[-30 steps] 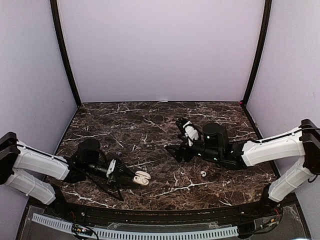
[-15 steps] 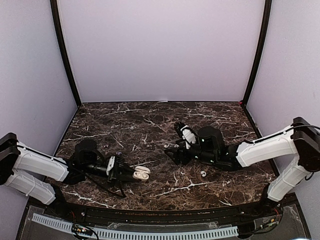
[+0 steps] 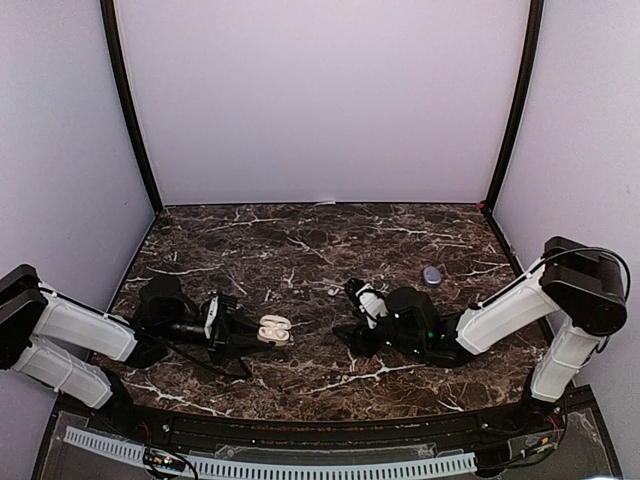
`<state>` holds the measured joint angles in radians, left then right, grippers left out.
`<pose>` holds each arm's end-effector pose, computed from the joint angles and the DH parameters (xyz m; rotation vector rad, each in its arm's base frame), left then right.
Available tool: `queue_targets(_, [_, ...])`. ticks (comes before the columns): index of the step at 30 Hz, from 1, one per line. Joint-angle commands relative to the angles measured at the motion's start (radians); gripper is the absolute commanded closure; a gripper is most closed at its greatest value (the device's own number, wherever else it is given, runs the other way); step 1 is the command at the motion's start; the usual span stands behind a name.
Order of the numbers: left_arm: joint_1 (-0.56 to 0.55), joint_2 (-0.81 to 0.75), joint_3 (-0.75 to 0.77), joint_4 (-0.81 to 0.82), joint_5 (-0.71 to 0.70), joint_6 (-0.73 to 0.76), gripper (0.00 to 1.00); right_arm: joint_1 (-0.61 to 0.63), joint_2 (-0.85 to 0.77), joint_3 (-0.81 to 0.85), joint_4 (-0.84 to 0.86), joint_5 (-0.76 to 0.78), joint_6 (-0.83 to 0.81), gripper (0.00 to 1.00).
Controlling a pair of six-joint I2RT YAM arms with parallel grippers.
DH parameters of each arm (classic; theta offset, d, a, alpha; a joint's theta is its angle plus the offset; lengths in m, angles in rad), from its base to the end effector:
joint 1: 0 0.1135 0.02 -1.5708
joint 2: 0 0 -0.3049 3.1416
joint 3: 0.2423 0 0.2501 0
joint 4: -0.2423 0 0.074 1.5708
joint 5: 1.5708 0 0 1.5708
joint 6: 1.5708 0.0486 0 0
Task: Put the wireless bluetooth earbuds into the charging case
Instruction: Pick up the left earbud from the center of the board.
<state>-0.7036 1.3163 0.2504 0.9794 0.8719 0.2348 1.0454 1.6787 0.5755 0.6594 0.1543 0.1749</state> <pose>0.1422 -0.1695 0.2160 1.3325 1.1175 -1.0653 0.1700 0.2783 0.1746 -0.7781 1.9122 0.6159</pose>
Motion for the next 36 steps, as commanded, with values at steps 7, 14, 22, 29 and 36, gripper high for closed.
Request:
queue_targets(7, [0.018, -0.038, -0.045, 0.052, -0.025, 0.004, 0.88, 0.009, 0.117, 0.013, 0.149, 0.034, -0.018, 0.48])
queue_targets(14, [0.023, -0.050, -0.052, 0.043, -0.033, 0.004, 0.88, -0.048, 0.198, 0.053, 0.153, 0.023, 0.044, 0.53])
queue_targets(22, [0.028, -0.057, -0.057, 0.040, -0.039, 0.005, 0.88, -0.116, 0.295, 0.192, 0.039, 0.008, 0.078, 0.53])
queue_targets(29, [0.033, -0.079, -0.065, 0.028, -0.047, 0.004, 0.89, -0.143, 0.352, 0.309, -0.067, -0.011, 0.087, 0.52])
queue_targets(36, [0.035, -0.094, -0.077, 0.025, -0.060, 0.005, 0.89, -0.164, 0.394, 0.401, -0.176, -0.067, 0.135, 0.49])
